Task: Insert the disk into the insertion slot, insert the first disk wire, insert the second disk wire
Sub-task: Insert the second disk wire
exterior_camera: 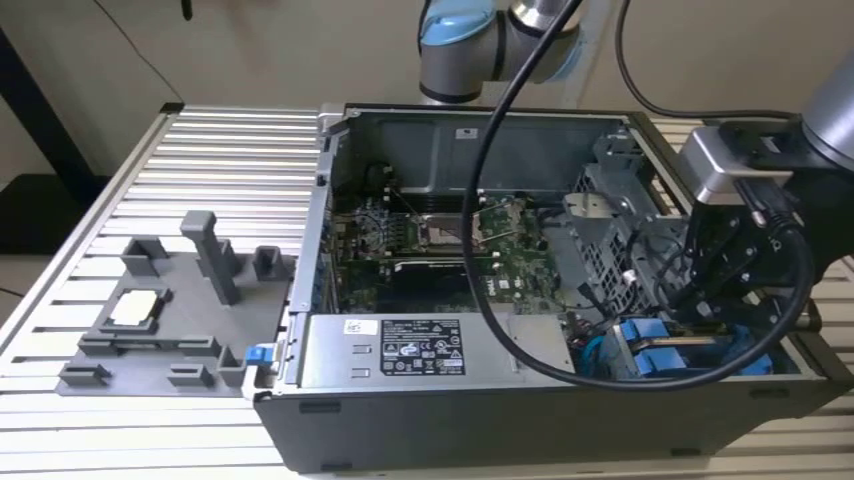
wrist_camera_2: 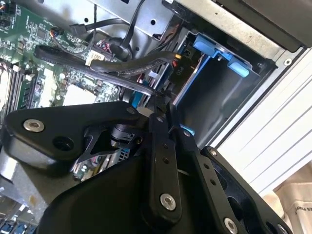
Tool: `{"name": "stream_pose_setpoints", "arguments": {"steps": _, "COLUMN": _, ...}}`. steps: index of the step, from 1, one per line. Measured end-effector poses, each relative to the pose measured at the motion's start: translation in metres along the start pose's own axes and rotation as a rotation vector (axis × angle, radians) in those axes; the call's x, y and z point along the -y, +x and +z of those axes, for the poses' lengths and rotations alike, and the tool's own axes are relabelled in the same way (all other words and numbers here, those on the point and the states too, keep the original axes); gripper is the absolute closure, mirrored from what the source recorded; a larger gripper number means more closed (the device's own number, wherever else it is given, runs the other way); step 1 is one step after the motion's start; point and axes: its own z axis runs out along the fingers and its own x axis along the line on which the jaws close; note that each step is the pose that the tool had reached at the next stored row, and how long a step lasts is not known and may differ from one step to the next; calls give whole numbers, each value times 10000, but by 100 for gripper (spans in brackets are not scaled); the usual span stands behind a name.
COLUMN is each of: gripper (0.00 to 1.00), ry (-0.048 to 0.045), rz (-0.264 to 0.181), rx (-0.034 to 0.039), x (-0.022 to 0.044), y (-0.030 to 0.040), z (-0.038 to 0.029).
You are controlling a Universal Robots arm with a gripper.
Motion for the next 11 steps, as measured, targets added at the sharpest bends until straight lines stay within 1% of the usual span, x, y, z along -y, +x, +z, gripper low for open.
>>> {"name": "stream_pose_setpoints", "arguments": {"steps": 8, "gripper": 84, "ry": -14, "rz": 12, "rx": 16, "x": 35, "y": 0, "z": 25}}
{"name": "stream_pose_setpoints", "arguments": {"steps": 11, "gripper": 84, "ry": -16, "rz": 14, "rx": 40, "x": 43, "y": 1, "z": 33}}
